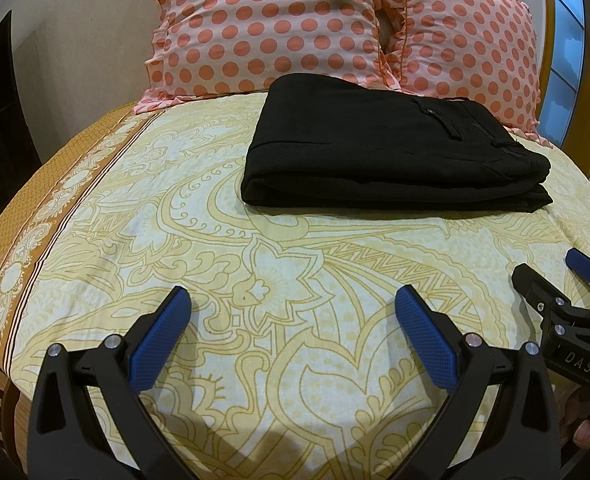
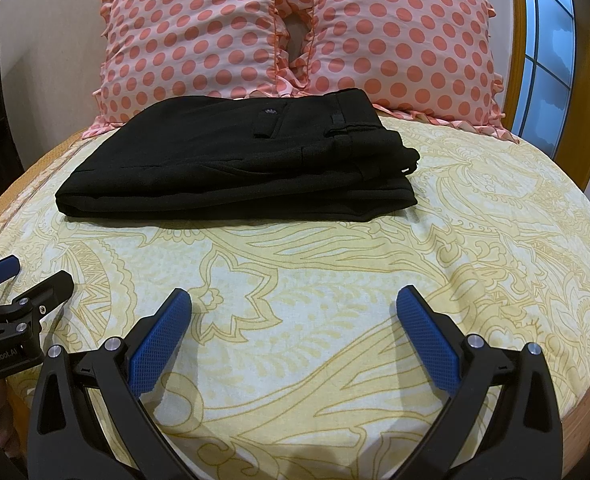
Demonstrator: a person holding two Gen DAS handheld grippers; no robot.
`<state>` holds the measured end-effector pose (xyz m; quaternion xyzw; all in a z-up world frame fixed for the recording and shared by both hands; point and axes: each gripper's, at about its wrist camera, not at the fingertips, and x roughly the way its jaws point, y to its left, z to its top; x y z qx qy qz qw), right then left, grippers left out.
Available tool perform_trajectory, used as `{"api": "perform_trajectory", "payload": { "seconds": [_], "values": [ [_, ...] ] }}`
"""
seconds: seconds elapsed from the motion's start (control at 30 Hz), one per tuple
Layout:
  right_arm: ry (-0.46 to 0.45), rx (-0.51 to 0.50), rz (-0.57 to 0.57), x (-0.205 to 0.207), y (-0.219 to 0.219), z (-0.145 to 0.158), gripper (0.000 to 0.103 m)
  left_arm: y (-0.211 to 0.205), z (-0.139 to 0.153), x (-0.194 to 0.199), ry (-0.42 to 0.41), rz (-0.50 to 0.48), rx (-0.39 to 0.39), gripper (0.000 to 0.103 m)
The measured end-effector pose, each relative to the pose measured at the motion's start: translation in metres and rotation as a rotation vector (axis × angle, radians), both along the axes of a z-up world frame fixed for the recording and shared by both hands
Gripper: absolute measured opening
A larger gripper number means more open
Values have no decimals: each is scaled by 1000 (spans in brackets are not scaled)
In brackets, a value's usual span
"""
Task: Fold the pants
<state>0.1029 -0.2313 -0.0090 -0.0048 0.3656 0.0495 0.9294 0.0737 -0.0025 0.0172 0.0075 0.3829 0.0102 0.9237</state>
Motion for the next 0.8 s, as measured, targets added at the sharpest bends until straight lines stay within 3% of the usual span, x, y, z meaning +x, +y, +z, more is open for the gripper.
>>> {"api": "perform_trajectory", "payload": {
  "seconds": [0.8],
  "values": [
    [-2, 0, -2, 0, 1, 0, 102, -1, -2, 0, 17, 1, -1, 101]
  ]
}}
